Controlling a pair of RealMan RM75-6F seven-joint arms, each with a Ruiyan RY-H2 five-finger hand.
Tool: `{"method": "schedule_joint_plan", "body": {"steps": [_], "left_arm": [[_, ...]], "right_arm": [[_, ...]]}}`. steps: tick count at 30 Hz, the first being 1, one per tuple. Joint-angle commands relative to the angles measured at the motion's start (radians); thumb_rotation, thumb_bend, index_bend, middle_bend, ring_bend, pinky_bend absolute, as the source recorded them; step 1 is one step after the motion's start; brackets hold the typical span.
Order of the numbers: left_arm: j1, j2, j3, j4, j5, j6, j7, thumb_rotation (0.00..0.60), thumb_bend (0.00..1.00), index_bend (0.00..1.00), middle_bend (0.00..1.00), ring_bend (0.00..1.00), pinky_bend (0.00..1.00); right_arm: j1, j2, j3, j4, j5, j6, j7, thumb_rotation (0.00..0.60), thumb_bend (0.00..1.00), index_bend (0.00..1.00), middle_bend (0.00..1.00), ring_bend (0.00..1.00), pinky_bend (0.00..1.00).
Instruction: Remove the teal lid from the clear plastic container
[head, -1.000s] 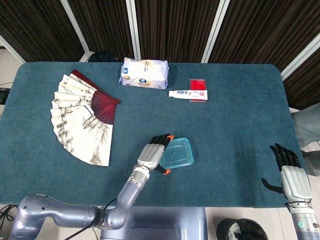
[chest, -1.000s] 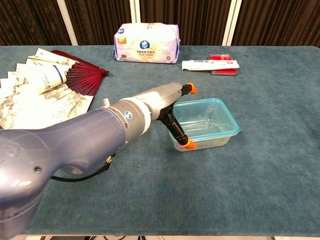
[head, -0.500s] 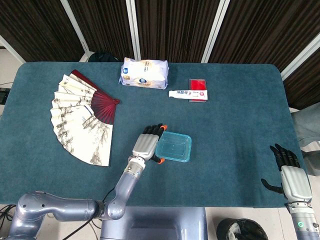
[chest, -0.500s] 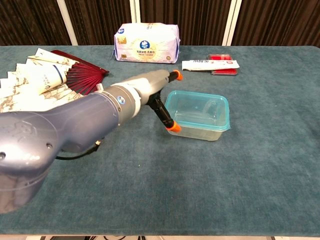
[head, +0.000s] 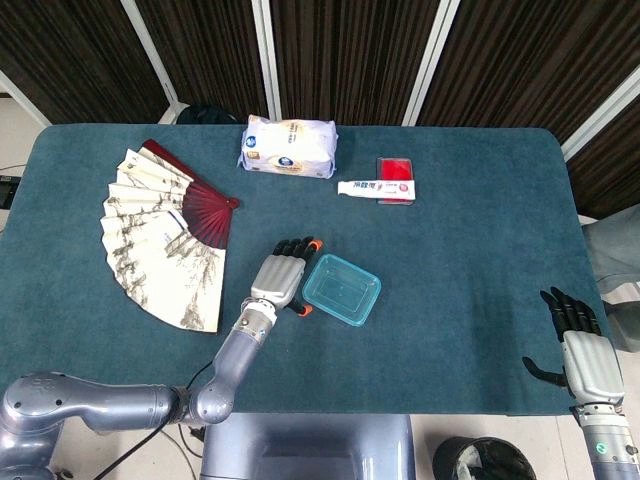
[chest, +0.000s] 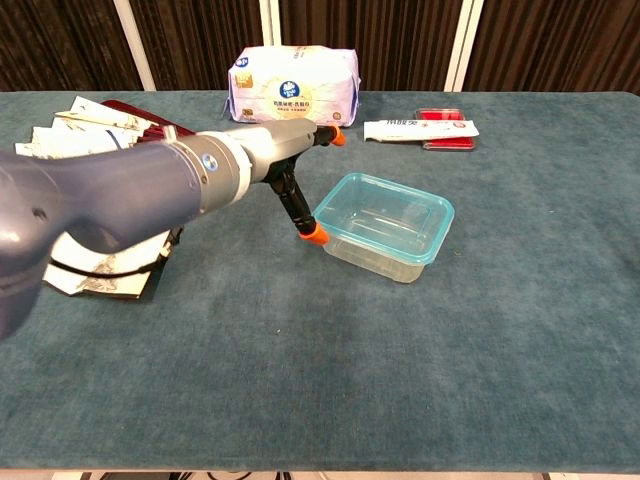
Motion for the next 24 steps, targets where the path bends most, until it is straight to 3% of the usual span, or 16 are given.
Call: {"method": "schedule_joint_plan", "body": {"steps": [1, 15, 24], "left_arm": [[-0.047, 0.071, -0.007, -0.062, -0.077, -0.038, 0.069, 0.600, 0.01, 0.00, 0.00, 0.00, 0.05], [-0.234, 0.126, 0.012, 0.002, -0.359, -0.185, 0.177, 0.600, 0.00, 0.00, 0.00, 0.00, 0.05], [-0.341, 0.091, 0.034, 0.097, -0.450, -0.231, 0.195, 0.600, 0.00, 0.00, 0.00, 0.00, 0.05]], "right_arm": [[0.001, -0.001, 0.000, 0.001, 0.000, -0.001, -0.001, 0.600, 0.29, 0.00, 0.00, 0.00, 0.00], [0.004, -0.002, 0.006, 0.006, 0.011, -0.006, 0.007, 0.600, 0.29, 0.00, 0.00, 0.00, 0.00], [0.005, -0.001, 0.007, 0.005, 0.011, -0.007, 0.010, 0.600, 0.29, 0.00, 0.00, 0.00, 0.00]]}}
